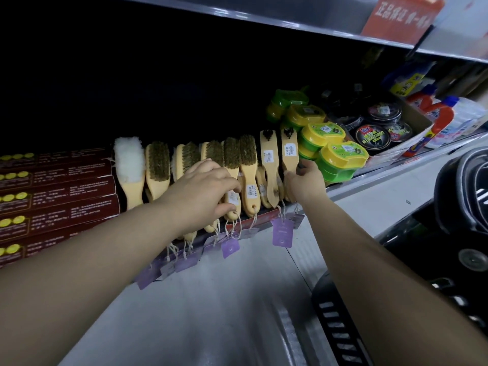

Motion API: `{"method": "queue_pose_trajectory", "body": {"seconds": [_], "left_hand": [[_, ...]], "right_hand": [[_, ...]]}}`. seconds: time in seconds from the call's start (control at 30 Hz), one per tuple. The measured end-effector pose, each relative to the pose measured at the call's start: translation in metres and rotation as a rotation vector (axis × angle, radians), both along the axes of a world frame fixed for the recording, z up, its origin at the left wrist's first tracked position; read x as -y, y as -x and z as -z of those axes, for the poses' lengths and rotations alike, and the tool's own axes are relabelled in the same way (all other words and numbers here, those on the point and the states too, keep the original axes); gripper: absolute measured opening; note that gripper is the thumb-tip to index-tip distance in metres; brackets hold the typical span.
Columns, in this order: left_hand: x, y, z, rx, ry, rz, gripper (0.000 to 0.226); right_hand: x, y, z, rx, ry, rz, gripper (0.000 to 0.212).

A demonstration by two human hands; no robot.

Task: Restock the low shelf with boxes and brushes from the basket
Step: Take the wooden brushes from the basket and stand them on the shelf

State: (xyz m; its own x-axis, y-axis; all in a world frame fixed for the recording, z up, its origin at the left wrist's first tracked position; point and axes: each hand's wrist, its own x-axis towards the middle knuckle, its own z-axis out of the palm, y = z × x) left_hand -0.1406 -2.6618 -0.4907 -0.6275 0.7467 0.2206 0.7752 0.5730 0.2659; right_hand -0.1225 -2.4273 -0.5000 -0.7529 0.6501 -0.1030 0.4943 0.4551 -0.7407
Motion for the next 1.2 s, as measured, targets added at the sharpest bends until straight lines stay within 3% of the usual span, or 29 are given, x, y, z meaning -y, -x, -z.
{"method": "queue_pose_trajectory", "body": {"seconds": [0.1,0.33,0.43,0.5,0.63,1.0,1.1,1.2], "left_hand": [[0.027,0.012,-0.018,0.040,0.027,-0.001,0.039],[0.153,0.017,-0.052,0.031,0.090,-0.236,0.044],[0.197,-0.001,-0.046,0.172,0.251,-0.322,0.064],[0.217,-0.016,-0.036,0.265,0.383,-0.356,0.088],[0.234,-0.037,-0.018,0.326,0.545,-0.427,0.117],[0.230,-0.047,-0.013,0.292,0.447,-0.431,0.103],[0.238,-0.050,-0.022,0.344,0.384,-0.409,0.101],[0.261,-0.055,-0.035,0.390,0.300,-0.449,0.096]], "right_hand": [[0.022,-0.002,-0.013,-0.014,-0.216,-0.090,0.046],[0.148,-0.010,-0.043,-0.085,-0.374,-0.713,0.032],[0.206,-0.017,-0.044,-0.048,-0.307,-0.946,0.035],[0.235,-0.022,-0.040,0.033,-0.222,-1.042,0.051],[0.262,-0.030,-0.032,0.040,-0.220,-0.948,0.077],[0.269,-0.038,-0.025,0.031,-0.024,-0.845,0.074],[0.270,-0.034,-0.027,0.025,-0.163,-0.867,0.074],[0.285,-0.025,-0.040,-0.013,-0.359,-1.005,0.059]]}}
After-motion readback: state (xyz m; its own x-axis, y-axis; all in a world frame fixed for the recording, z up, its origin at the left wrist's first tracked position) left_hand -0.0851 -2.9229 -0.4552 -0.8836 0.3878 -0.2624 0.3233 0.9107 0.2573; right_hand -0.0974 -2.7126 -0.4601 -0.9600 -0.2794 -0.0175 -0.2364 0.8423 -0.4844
